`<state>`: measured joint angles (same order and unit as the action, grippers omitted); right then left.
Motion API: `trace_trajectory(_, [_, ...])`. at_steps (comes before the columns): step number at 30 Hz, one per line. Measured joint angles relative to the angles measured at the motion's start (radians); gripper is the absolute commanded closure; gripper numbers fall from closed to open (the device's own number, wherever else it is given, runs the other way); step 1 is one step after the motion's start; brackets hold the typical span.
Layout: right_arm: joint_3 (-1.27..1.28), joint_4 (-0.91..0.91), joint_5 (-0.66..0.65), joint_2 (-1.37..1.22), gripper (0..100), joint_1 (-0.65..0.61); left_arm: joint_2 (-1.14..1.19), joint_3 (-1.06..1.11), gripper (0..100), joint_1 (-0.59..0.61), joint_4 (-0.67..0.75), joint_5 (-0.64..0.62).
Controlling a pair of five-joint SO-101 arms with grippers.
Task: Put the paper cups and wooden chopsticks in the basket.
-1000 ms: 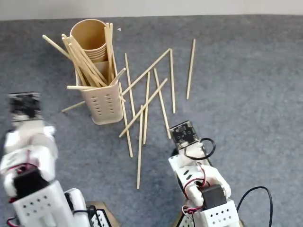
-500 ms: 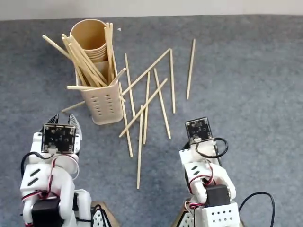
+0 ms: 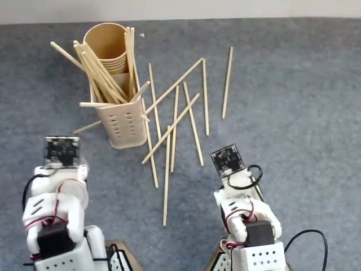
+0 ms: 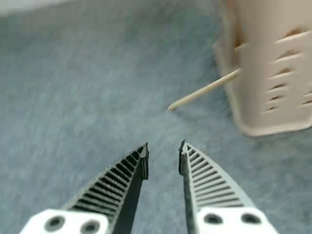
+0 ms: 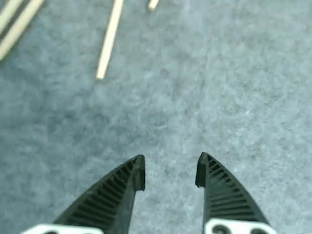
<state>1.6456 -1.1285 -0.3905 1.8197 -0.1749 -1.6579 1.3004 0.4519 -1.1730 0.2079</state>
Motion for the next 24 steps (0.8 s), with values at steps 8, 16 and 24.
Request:
trace_trajectory(8, [-0.051,0.054,-0.048,-0.006,81.8,0.058,0.198,-0.014,86,0.144,0.04,-0.006])
trace_trajectory(16, [-0.407,0.068,0.015,-0.502,81.8,0.058,0.305,-0.014,86,0.236,0.1,-0.057])
trace_trajectory(24, [-1.083,-0.023,0.172,-1.312,81.4,-0.172,0.313,0.069,86,0.236,0.17,-0.06])
